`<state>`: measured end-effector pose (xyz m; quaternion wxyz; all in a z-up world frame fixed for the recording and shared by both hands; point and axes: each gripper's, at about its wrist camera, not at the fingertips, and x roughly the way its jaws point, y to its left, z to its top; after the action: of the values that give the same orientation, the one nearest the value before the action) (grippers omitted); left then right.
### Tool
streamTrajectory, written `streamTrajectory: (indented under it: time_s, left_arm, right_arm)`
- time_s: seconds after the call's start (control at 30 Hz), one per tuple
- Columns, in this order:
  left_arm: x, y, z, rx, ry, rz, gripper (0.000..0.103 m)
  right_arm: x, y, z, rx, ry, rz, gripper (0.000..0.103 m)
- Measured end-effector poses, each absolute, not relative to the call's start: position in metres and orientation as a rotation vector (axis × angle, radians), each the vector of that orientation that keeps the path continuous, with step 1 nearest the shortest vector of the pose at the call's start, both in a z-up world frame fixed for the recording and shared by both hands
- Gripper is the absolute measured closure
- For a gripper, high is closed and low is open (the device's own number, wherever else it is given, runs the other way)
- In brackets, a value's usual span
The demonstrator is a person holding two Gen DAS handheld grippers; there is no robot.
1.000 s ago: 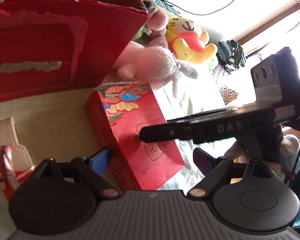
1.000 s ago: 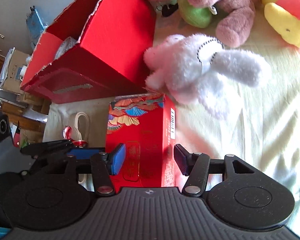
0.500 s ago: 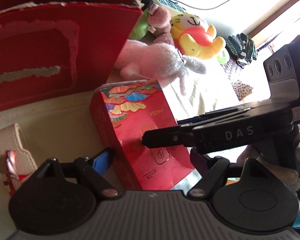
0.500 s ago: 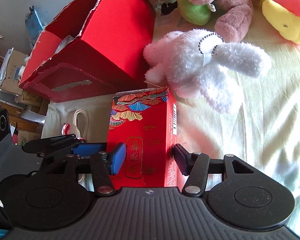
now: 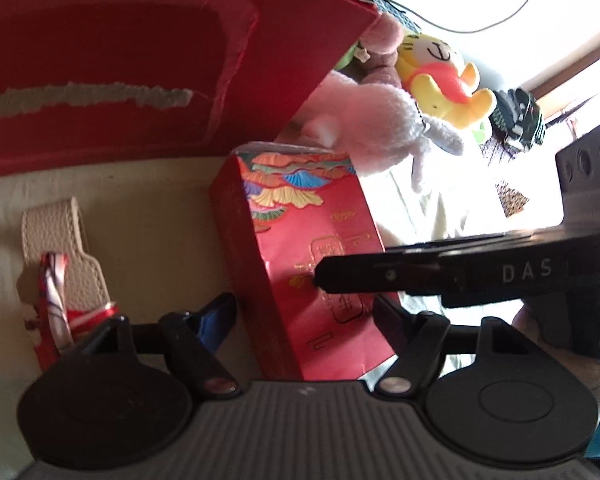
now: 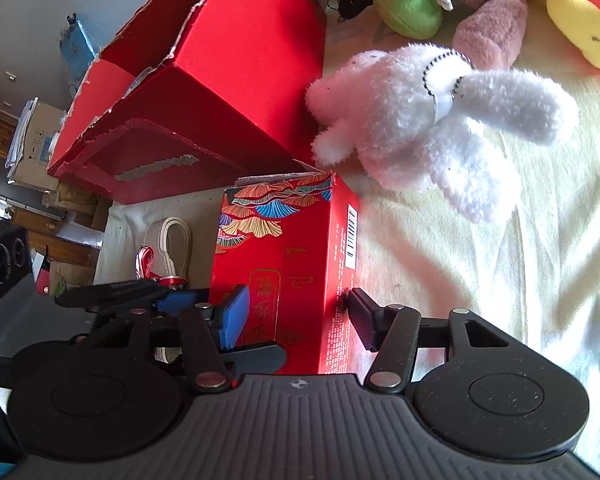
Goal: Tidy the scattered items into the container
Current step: 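Close the right gripper on the carton and lift it, then carry the carton with the right gripper over the red box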
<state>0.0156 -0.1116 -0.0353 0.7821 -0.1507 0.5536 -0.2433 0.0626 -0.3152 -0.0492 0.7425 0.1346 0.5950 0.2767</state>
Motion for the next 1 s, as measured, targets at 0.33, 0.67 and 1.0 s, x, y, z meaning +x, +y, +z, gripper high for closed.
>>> streamTrajectory:
  time_s: [0.33, 0.67, 1.0]
  left_arm:
    - [0.01, -0.123, -0.015, -0.195, 1.175, -0.541, 0.037]
    - [-0.003, -0.126, 0.055, -0.122, 1.031, -0.595, 0.037]
    - [0.02, -0.121, 0.115, -0.093, 0.857, -0.593, 0.037]
  right_arm:
    - [0.055, -0.319, -0.039, 0.268, 1.287, 0.636, 0.049]
    - [0.041, -0.34, 0.019, 0.305, 1.177, 0.671, 0.055]
    - [0.054, -0.328, 0.073, 0.307, 0.966, 0.671, 0.056]
